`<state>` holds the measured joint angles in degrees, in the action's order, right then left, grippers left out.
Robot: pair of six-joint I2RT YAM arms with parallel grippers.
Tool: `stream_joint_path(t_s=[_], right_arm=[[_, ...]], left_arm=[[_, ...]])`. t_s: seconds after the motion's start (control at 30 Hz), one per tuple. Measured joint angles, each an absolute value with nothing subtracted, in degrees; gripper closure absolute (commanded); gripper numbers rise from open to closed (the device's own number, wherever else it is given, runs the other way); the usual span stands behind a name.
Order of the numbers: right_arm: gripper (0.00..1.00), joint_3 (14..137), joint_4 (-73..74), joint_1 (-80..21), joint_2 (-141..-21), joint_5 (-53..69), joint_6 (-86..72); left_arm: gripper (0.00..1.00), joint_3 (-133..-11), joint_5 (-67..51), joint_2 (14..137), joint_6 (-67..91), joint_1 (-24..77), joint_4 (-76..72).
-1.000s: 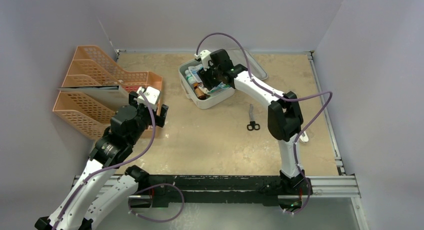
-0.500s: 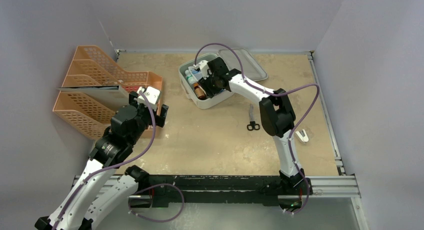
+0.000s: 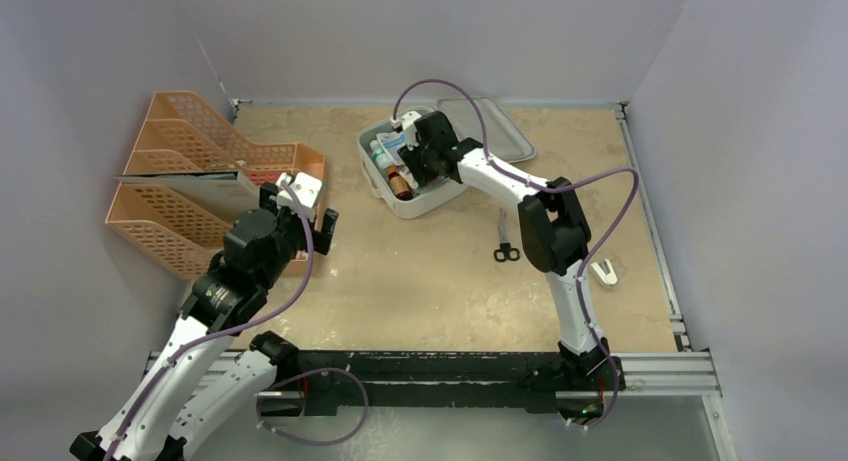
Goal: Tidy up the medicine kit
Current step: Place the medical item at the medicine box, then adjust the medical item in the medicine box.
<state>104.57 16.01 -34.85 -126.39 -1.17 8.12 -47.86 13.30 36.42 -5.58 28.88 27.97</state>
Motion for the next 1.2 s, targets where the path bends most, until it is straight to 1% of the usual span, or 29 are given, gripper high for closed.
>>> stream_joint_path(t_s=[0.23, 0.33, 0.43, 0.57, 0.67, 0.8, 0.9, 0.97, 1.1, 1.2], right_arm=[[0.43, 104.8, 16.2, -34.9, -126.4, -1.6, 5.0], [0.38, 104.7, 16.9, -34.9, -125.8, -1.3, 3.8], [0.36, 103.2, 17.3, -34.8, -123.1, -0.8, 2.7], [0.36, 98.3, 17.8, -34.7, -115.0, -0.6, 0.8], [0.37, 93.6, 18.2, -34.3, -107.2, -0.8, -1.2], [0.39, 86.7, 19.0, -33.3, -96.7, -1.9, -4.5], [0.39, 80.5, 20.1, -32.9, -89.9, -3.0, -7.0], [0.40, 76.4, 21.2, -32.7, -86.4, -3.8, -8.7], [0.41, 69.7, 22.7, -32.7, -82.7, -4.3, -11.6], [0.46, 65.1, 23.7, -32.7, -81.3, -5.0, -13.7]], left_arm=[[0.20, -47.6, 12.8, 36.7, -5.2, 28.9, 27.6], [0.22, -47.0, 10.7, 38.0, -4.0, 28.9, 26.5], [0.25, -47.3, 8.9, 41.9, -1.9, 28.9, 25.3], [0.30, -51.8, 8.4, 51.5, 3.1, 28.9, 25.7], [0.37, -57.7, 8.3, 59.5, 6.7, 28.9, 26.7], [0.49, -67.1, 5.7, 69.9, 10.5, 28.1, 27.4], [0.52, -71.9, 2.9, 76.2, 12.2, 26.1, 26.8], [0.54, -75.7, 1.4, 81.5, 13.0, 25.0, 26.1], [0.67, -83.1, -0.7, 92.1, 13.9, 23.6, 25.0], [0.76, -87.7, -2.5, 99.6, 14.3, 23.0, 24.1]])
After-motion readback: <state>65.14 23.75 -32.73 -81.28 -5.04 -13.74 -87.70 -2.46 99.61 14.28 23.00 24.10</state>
